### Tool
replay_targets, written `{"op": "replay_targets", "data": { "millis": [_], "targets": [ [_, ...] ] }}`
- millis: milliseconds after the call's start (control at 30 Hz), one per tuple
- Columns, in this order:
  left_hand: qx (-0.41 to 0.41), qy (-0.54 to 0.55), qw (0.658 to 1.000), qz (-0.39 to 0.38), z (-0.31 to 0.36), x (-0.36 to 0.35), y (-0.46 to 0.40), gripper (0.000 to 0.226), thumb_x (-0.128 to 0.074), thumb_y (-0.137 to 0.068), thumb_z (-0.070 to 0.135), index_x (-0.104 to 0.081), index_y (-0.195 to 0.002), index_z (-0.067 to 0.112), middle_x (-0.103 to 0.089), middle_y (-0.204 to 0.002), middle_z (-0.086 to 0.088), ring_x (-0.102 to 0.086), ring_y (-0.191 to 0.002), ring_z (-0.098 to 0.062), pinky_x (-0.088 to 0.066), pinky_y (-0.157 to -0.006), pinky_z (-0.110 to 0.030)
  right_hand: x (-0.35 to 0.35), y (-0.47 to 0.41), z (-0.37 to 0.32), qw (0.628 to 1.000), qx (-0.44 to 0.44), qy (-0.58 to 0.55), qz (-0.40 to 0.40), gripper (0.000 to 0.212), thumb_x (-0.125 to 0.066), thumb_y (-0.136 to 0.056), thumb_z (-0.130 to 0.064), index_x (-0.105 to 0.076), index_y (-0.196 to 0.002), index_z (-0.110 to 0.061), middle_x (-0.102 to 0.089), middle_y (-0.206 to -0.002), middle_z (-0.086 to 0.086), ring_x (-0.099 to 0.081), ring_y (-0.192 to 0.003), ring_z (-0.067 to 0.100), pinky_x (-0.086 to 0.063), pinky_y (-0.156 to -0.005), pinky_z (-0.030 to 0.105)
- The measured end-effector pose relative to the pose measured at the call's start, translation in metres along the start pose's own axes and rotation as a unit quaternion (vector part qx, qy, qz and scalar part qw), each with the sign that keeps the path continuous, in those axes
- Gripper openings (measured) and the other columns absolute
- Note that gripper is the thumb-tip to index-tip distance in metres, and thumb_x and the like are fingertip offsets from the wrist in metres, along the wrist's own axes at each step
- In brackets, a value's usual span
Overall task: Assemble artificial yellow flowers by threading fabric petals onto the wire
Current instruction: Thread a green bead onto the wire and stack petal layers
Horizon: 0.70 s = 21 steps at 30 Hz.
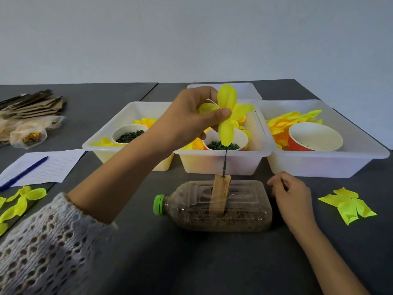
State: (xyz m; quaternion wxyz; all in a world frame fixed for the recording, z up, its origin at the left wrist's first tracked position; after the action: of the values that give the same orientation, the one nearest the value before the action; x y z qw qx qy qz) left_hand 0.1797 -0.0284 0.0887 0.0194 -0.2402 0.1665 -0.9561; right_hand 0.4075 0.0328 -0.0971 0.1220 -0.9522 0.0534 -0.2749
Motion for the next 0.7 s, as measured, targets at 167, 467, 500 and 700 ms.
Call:
{"op": "replay_targets", "data": {
  "millis": [167, 467, 500, 700],
  "targets": [
    [0.085, 0.003, 0.993, -0.083, -0.006, -0.005, 0.005, 0.008, -0.067, -0.092, 0.020, -0.063, -0.093, 0.014, -0.064, -0.077, -0.006, -0.057, -0.063, -0.008, -0.046, -0.054, -0.020, 0.000, -0.001, 0.000, 1.000, -0.001, 0.005, -0.004, 0.023, -0.050, -0.095, -0.013, -0.063, -0.079, -0.022, -0.062, -0.073, -0.006, -0.057, -0.073, 0.009, -0.035, -0.057, 0.022],
    [0.109, 0.041, 0.990, -0.080, -0.014, -0.010, 0.005, 0.014, -0.069, -0.091, 0.021, -0.064, -0.103, 0.017, -0.068, -0.078, 0.000, -0.062, -0.066, -0.007, -0.049, -0.055, -0.021, 0.000, 0.000, -0.001, 1.000, 0.003, 0.001, -0.002, 0.024, -0.050, -0.094, -0.012, -0.063, -0.077, -0.023, -0.062, -0.071, -0.007, -0.058, -0.070, 0.007, -0.035, -0.056, 0.022],
    [0.103, 0.040, 0.991, -0.071, -0.013, -0.008, 0.004, 0.014, -0.068, -0.091, 0.022, -0.063, -0.103, 0.019, -0.069, -0.080, 0.000, -0.063, -0.068, -0.009, -0.049, -0.055, -0.021, 0.000, 0.000, -0.001, 1.000, 0.001, -0.001, -0.002, 0.024, -0.051, -0.094, -0.012, -0.064, -0.077, -0.022, -0.062, -0.071, -0.007, -0.058, -0.070, 0.007, -0.035, -0.057, 0.023],
    [0.115, 0.008, 0.990, -0.079, -0.014, -0.005, 0.002, 0.014, -0.069, -0.090, 0.027, -0.063, -0.102, 0.022, -0.069, -0.078, 0.002, -0.061, -0.067, -0.007, -0.047, -0.058, -0.021, 0.000, 0.000, 0.000, 1.000, -0.003, -0.002, -0.008, 0.021, -0.051, -0.094, -0.013, -0.064, -0.079, -0.022, -0.062, -0.072, -0.006, -0.058, -0.072, 0.008, -0.036, -0.058, 0.022]
  ]
}}
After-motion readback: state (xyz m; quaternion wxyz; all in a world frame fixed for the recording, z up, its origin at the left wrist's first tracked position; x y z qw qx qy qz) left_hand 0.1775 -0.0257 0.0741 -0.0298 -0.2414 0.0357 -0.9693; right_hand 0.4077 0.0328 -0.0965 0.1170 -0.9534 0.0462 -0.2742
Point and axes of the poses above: each hand's wrist, its own y-axis away from the middle knuckle, its own x-axis out of the back of the hand, z = x × y, the point moved 1 cm from there along -y, towards the middle knuckle
